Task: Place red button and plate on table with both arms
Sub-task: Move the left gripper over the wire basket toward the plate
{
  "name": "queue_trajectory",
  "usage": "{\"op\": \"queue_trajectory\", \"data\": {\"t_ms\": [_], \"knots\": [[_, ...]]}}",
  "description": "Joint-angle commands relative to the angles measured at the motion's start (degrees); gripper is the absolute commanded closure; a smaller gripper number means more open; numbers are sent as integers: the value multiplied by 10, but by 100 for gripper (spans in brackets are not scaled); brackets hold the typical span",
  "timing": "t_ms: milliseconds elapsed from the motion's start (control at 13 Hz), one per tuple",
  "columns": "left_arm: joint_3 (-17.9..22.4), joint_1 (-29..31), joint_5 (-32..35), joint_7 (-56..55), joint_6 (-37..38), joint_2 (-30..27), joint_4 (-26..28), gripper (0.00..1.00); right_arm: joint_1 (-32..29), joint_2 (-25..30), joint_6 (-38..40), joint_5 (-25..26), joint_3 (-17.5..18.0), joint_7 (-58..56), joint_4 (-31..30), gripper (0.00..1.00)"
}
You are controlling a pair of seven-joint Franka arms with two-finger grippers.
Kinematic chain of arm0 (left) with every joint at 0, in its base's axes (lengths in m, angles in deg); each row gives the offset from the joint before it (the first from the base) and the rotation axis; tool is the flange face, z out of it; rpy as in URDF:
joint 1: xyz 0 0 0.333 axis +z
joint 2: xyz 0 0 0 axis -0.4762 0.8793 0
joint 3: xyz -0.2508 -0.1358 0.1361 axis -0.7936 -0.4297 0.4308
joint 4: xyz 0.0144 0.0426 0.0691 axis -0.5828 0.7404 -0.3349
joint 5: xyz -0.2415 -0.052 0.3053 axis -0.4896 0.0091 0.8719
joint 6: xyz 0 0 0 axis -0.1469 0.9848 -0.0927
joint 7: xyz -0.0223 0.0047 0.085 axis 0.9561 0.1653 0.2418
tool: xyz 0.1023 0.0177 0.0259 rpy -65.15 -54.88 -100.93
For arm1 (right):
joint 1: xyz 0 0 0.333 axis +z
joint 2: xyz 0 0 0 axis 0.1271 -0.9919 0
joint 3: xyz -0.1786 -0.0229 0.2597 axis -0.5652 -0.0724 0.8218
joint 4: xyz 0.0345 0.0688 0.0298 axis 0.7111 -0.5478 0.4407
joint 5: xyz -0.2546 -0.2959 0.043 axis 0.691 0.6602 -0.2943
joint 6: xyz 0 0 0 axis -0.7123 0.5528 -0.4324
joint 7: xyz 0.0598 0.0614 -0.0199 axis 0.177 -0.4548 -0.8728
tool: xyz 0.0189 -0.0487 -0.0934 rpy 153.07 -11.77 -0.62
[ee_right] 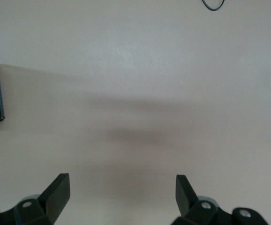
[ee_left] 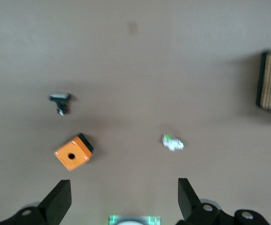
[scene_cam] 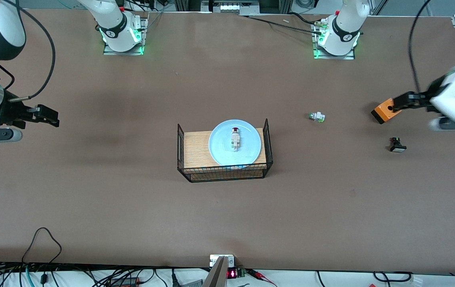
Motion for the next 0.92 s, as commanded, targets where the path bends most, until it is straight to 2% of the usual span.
{"op": "queue_trajectory", "data": {"t_ms": [0, 231, 308, 462, 846], "knots": [[-6, -37, -34, -9, 25, 17, -12, 0, -11, -9, -12, 2, 7, 4, 13, 0], [-13, -82, -97, -23, -12, 48, -34, 0, -9, -9, -12, 2, 7, 4, 15, 0], [-12, -101, -95, -28, -15, 66, -59, 0, -9, -8, -11, 3, 7, 4, 15, 0], [-11, -104, -103, -21, -31, 76, -71, 0, -11, -8, -5, 1, 8, 4, 13, 0], [-13, -134, -103, -21, -45, 88, -68, 0, -9, -9, -8, 3, 8, 1, 15, 0]]}}
